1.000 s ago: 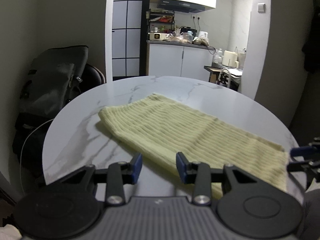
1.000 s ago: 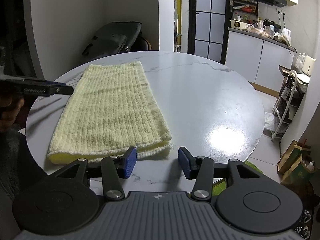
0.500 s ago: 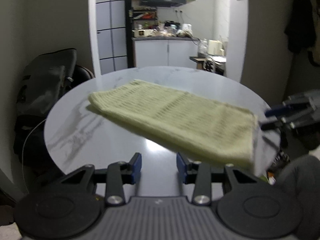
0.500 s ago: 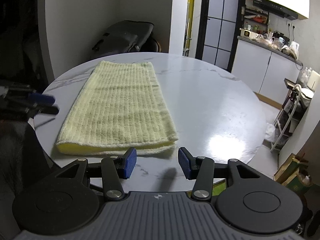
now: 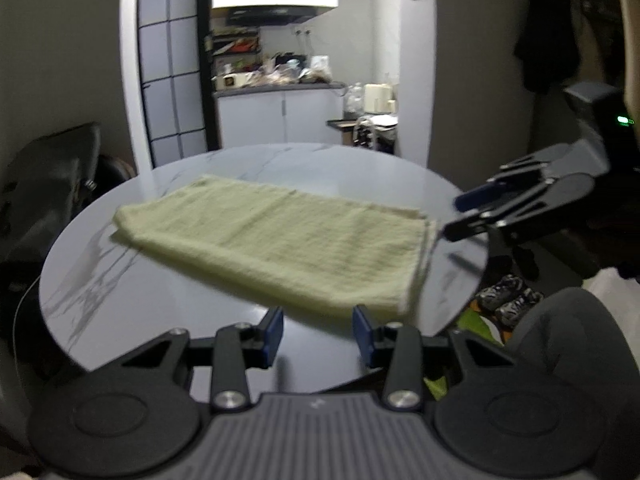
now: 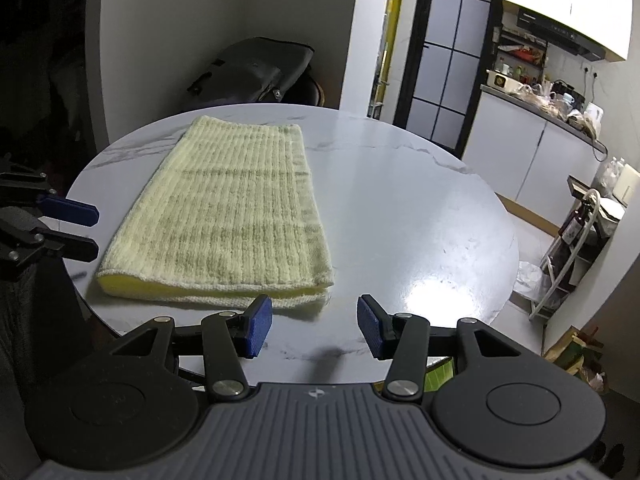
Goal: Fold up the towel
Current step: 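Position the right gripper at one end of the folded edge while the left gripper approaches the other end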
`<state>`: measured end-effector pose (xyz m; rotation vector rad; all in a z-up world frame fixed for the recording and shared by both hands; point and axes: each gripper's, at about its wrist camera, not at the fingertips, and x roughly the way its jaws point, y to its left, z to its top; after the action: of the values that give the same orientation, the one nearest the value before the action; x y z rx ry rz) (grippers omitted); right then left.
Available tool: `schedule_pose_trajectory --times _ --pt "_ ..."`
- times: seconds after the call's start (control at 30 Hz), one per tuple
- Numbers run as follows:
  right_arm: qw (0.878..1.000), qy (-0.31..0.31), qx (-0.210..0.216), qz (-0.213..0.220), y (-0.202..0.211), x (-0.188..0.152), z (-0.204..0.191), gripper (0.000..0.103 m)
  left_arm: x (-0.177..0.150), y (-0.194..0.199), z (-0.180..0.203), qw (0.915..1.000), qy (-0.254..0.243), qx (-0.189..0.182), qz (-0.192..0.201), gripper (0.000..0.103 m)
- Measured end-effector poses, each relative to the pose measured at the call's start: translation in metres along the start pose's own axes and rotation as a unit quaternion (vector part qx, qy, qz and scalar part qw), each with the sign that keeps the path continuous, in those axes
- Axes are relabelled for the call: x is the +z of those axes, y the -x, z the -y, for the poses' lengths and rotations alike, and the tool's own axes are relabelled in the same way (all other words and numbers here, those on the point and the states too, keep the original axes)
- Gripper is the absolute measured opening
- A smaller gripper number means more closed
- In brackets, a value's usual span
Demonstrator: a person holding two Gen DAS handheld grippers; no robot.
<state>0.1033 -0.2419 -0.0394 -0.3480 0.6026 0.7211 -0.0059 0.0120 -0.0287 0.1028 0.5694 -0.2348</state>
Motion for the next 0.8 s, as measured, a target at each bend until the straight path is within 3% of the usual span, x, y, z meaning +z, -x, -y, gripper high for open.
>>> schedule_pose_trajectory --times 0.27,0.8 --pt "0.999 -0.037 0.032 -0.002 -0.014 0.004 0.012 0.052 0.002 -0.005 0.019 0.9990 -0.028 -0.029 0.018 0.042" --pt "0.998 -0.036 0.042 0.005 -0.022 0.001 0.010 0.052 -0.004 -0.014 0.025 0.9988 -0.036 -0.031 0.010 0.046"
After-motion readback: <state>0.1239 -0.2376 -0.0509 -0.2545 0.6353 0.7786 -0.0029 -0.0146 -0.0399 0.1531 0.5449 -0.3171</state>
